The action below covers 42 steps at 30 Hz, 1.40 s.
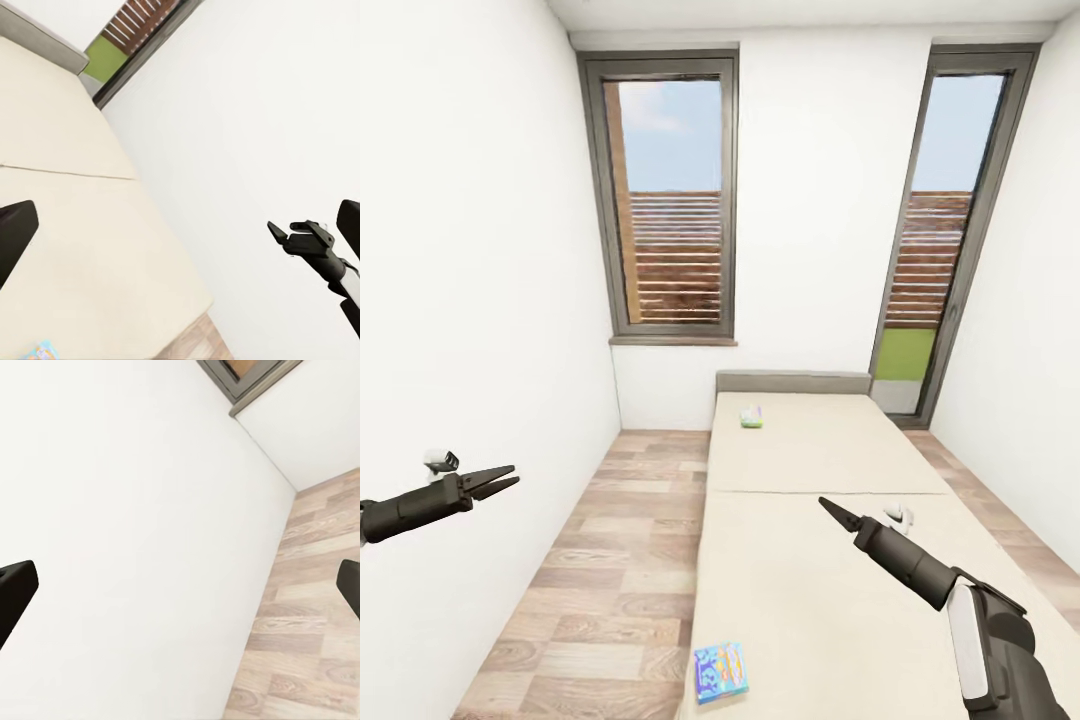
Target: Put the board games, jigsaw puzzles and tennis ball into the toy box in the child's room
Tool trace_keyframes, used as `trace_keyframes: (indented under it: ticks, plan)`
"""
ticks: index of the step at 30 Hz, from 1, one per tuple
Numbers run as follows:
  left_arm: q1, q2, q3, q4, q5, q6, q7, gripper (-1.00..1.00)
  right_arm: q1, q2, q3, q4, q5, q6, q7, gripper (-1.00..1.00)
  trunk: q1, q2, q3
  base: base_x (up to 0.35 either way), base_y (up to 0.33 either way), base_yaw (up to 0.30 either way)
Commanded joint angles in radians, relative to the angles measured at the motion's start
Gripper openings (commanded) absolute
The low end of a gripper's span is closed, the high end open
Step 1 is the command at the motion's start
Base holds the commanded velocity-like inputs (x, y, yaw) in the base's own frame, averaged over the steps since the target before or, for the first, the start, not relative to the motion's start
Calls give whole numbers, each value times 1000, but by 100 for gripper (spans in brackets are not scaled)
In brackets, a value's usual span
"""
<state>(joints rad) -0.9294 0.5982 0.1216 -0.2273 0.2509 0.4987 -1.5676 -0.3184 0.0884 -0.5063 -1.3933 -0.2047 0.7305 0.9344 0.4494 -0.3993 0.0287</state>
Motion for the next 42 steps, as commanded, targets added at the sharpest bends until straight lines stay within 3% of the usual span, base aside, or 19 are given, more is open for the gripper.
trace_keyframes:
  ticks: [1, 24, 36, 39, 42]
  plan:
    - [0, 0, 0, 0, 1, 11, -3, 100, -1, 1, -2, 0, -3, 6, 3, 100, 1, -1, 0, 115, 62, 168]
    - [0, -2, -1, 0, 1, 11, -3, 100, -1, 0, -3, 0, -2, 6, 3, 100, 1, -1, 0, 149, 26, 28]
    - [0, -1, 0, 0, 1, 11, -3, 100, -1, 1, -4, 0, 5, 6, -4, 100, 1, -1, 0, 32, 0, 0]
    - [0, -1, 0, 0, 1, 11, -3, 100, -1, 1, -3, 0, 6, 6, -27, 100, 1, -1, 0, 4, 0, 0]
    - [0, -1, 0, 0, 1, 11, -3, 100, -1, 1, -1, 8, 5, 6, -112, 100, 1, -1, 0, 2, 0, 0]
